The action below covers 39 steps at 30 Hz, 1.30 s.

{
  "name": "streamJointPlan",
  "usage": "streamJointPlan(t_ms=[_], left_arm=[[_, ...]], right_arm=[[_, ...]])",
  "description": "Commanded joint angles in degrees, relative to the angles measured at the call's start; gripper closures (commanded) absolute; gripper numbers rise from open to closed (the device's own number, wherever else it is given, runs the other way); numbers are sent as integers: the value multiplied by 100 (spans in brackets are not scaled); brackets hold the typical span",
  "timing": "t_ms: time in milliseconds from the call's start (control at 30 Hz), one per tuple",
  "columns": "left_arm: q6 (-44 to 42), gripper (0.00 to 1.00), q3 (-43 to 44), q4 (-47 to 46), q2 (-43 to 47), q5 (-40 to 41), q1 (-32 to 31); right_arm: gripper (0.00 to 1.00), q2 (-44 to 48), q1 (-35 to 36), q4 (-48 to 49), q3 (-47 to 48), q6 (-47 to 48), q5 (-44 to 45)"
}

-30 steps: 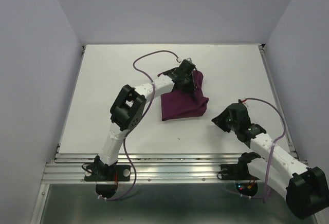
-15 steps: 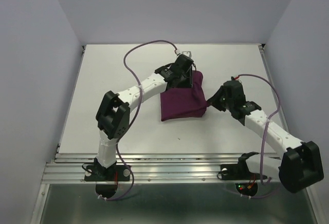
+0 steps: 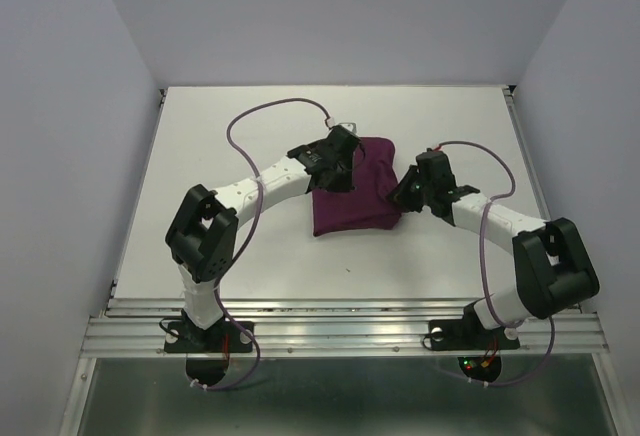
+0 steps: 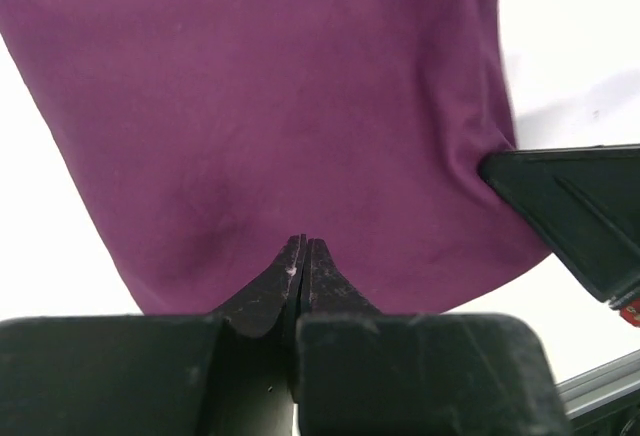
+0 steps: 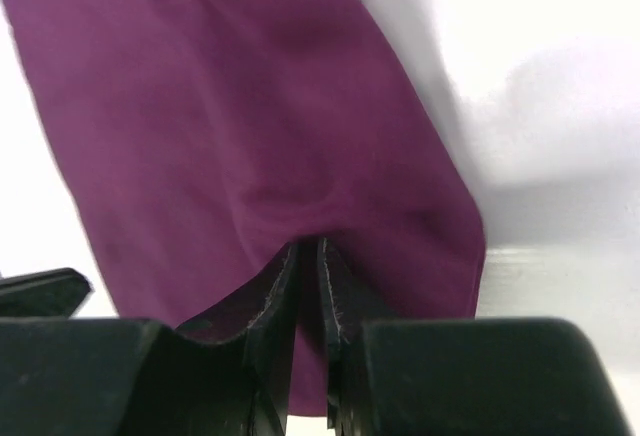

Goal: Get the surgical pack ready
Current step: Pack the surgical kit at the center of the board.

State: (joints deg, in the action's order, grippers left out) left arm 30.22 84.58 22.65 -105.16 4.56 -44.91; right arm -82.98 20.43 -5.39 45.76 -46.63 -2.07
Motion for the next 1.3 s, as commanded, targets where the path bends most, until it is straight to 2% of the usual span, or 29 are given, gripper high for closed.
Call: streamJointPlan(t_ms=[0,167,333,433,533,567,633,733,900,1100,1233,1267], left_arm=[[-121,94,-12,-60,374,10,-9],[-200,85,305,107,243,46,-9],[-244,75,604,160,75,-60,-97],[-306,66,911,300,-118,-60,-238],[-394,52,1411,581,-460,54,-475],[-455,43,1578,687,-705,185,-545],[-490,37,2114,1012,-987,335,-695],[-534,35,2799,1425,-1567,572,-792],[-534,34,3775,2058,-2455,986,-923],[-508,35,3926,2094,-2860,1021,-985],[-499,42,3961,2094,-3027,1118,-994],[-517,49,3961,2085,-3045,1152,-1003]], right_arm=[[81,36,101,468,-313,-170,-391],[81,343,427,469,-585,-355,-426],[80,853,427,346,-788,-338,-593],[77,1371,427,-312,-674,-84,-165],[74,2117,287,-963,-603,128,662],[73,2293,-9,-1164,-655,172,724],[73,2689,-423,-1289,-734,277,594],[73,2919,-1066,-1438,-884,409,260],[72,2989,-1120,-1588,-867,436,259],[72,2981,-1120,-1597,-805,400,85],[73,2963,-1120,-1597,-770,392,40],[72,2963,-1120,-1588,-770,374,40]])
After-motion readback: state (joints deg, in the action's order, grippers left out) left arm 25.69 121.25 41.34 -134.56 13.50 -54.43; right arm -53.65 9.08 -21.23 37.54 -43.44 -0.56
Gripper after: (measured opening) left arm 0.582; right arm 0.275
